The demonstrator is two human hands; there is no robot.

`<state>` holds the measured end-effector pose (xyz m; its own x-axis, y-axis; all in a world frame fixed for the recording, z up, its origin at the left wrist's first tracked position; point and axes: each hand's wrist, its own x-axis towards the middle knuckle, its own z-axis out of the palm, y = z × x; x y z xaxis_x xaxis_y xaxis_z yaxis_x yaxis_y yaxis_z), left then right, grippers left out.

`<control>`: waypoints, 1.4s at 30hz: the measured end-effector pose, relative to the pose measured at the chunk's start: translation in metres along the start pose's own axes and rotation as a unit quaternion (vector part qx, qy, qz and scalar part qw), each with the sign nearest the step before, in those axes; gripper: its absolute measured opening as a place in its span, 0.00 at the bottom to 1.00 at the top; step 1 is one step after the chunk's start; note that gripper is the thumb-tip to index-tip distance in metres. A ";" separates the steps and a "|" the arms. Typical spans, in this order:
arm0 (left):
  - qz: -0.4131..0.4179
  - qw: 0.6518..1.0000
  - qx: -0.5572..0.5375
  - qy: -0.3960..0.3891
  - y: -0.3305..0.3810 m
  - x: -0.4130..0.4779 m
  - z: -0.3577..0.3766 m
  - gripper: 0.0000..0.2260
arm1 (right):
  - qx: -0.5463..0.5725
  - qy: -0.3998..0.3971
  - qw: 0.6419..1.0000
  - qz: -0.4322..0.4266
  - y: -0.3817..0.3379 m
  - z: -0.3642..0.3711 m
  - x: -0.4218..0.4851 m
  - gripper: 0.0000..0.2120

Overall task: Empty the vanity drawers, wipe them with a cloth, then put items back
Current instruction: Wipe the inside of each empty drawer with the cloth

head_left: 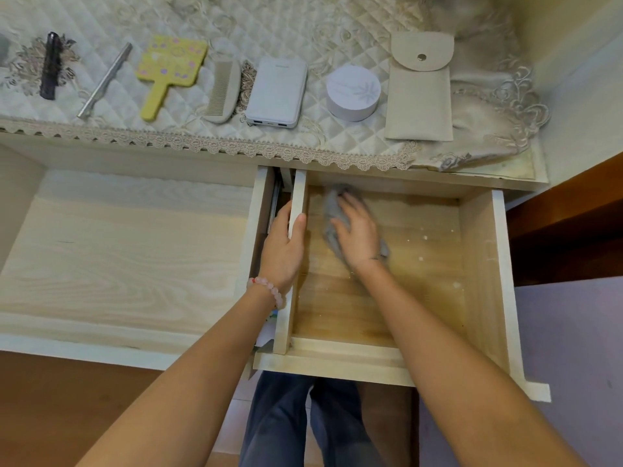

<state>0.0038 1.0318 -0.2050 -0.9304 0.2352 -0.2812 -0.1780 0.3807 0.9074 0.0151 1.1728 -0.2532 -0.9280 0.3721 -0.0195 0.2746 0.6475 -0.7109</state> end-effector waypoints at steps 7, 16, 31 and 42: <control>0.009 1.000 0.006 0.002 0.000 0.001 0.000 0.18 | 0.016 -0.051 0.998 -0.023 -0.017 0.021 0.007 0.21; 0.017 1.000 0.015 0.003 0.002 0.000 -0.001 0.18 | -0.079 -0.100 0.985 -0.114 -0.007 -0.009 -0.022 0.19; -0.006 1.000 -0.002 -0.015 0.003 -0.001 -0.001 0.20 | -0.102 0.040 0.986 0.125 0.082 -0.107 -0.052 0.19; 0.001 1.000 -0.006 -0.014 0.005 -0.001 -0.001 0.19 | -0.048 -0.071 0.992 0.090 0.050 -0.081 -0.074 0.22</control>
<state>0.0034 1.0328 -0.2004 -0.9216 0.2598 -0.2883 -0.1811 0.3692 0.9115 0.1177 1.2316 -0.2304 -0.8863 0.3937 -0.2438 0.4549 0.6418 -0.6174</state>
